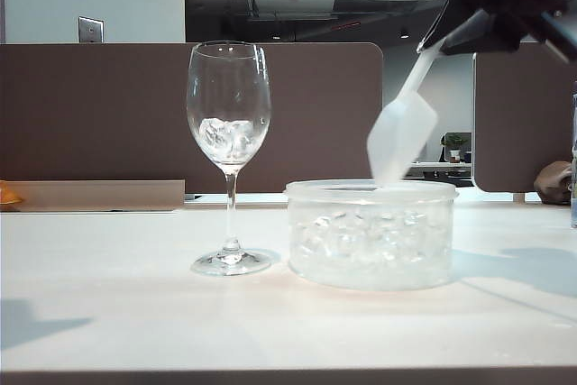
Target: Pick up an ice shovel filled with ice cubes and pour the ice from the shovel into the glass.
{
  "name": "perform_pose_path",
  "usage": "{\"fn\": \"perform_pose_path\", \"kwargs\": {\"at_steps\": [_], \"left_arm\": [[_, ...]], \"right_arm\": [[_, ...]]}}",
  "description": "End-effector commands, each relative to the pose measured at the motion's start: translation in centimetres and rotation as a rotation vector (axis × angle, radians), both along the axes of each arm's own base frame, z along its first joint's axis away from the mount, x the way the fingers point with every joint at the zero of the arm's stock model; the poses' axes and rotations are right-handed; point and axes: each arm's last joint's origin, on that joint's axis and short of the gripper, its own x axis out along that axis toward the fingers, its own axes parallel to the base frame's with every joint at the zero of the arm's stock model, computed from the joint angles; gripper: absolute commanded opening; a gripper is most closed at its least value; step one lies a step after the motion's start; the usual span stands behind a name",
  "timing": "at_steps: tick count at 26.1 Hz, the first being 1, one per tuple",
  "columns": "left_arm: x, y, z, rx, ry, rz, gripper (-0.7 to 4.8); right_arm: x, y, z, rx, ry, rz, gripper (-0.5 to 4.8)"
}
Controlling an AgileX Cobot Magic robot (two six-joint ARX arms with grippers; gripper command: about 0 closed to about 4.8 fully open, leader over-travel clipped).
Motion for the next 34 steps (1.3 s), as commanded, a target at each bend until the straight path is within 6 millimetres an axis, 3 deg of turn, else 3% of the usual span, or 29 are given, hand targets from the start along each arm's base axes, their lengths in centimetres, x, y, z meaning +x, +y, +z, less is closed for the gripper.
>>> {"fn": "perform_pose_path", "kwargs": {"at_steps": [1, 15, 18, 22, 28, 31, 34], "left_arm": [[0.0, 0.0, 0.2, -0.009, -0.014, -0.006, -0.05], [0.0, 0.0, 0.2, -0.009, -0.014, -0.006, -0.05], [0.0, 0.0, 0.2, -0.009, -0.015, -0.005, -0.05], [0.0, 0.0, 0.2, -0.009, -0.014, -0.006, -0.06], [0.0, 0.0, 0.2, -0.009, -0.014, -0.006, -0.05], [0.0, 0.0, 0.2, -0.009, -0.014, -0.006, -0.05], [0.0, 0.0, 0.2, -0.009, -0.014, -0.006, -0.06]], "right_arm": [[-0.2, -0.1, -0.3, 0.116, -0.079, -0.007, -0.05], [2.5, 1.3, -4.5, 0.2, 0.007, 0.039, 0.03], [2.8, 1.5, -5.0, 0.2, 0.018, 0.062, 1.05], [2.9, 1.5, -5.0, 0.19, 0.002, 0.065, 1.93], [2.8, 1.3, -5.4, 0.122, 0.03, -0.003, 3.69], [1.8, 0.4, -4.9, -0.025, 0.036, -0.114, 3.7], [1.3, 0.1, -4.3, -0.102, 0.009, -0.109, 3.69]]}}
